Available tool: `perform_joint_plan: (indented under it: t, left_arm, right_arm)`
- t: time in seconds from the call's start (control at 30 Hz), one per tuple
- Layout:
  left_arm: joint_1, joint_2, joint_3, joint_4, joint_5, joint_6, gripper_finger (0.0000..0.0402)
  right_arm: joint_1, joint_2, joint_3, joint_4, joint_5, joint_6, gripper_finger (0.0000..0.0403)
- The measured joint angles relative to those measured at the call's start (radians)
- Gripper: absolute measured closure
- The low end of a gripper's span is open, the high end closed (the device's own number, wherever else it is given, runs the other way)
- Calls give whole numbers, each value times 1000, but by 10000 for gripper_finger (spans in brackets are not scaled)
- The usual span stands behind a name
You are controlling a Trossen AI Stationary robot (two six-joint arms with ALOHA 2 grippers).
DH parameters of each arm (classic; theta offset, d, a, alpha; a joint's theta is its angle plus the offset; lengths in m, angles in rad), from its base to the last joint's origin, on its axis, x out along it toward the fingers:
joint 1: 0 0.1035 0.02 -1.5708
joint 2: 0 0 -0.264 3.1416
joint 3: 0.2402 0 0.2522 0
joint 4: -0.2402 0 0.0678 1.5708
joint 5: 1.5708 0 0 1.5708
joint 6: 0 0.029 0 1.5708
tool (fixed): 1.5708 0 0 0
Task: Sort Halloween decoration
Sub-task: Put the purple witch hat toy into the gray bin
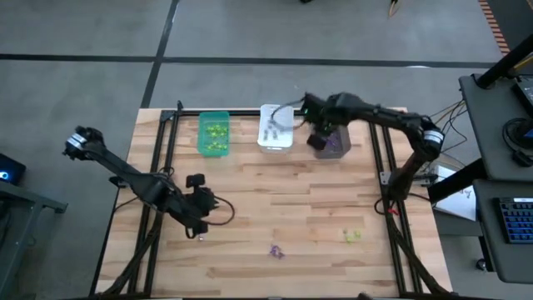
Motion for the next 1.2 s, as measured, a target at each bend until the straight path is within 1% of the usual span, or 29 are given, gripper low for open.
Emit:
perform_joint_plan:
  t: [0.1,0.2,0.3,0.4,0.53,0.63,0.83,1.03,1.2]
  left_arm:
    - [0,-45,-36,6,0,-76,362]
    - [0,-67,-54,6,0,-132,362]
    - [0,-70,-55,10,0,-173,362]
    - [0,-62,-42,6,2,-191,362]
    - [0,-47,-25,0,14,-214,362]
    - [0,-39,-24,-6,81,-256,362]
    - [0,-5,-25,-61,156,-423,362]
    - [0,57,-25,-110,314,-550,362]
    - [0,125,-26,-114,430,-625,361]
  right_arm:
    - [-114,2,-10,-10,-1,37,394]
    - [-203,2,-26,-8,-8,47,394]
    - [-265,2,-48,13,-8,56,394]
    - [-300,2,-76,48,-9,55,394]
    - [-313,2,-124,115,-9,51,394]
    - [-313,2,-156,138,-46,43,387]
    - [-313,2,-180,153,-53,47,346]
    - [-311,3,-181,160,-54,46,304]
    - [-305,1,-181,157,-70,68,287]
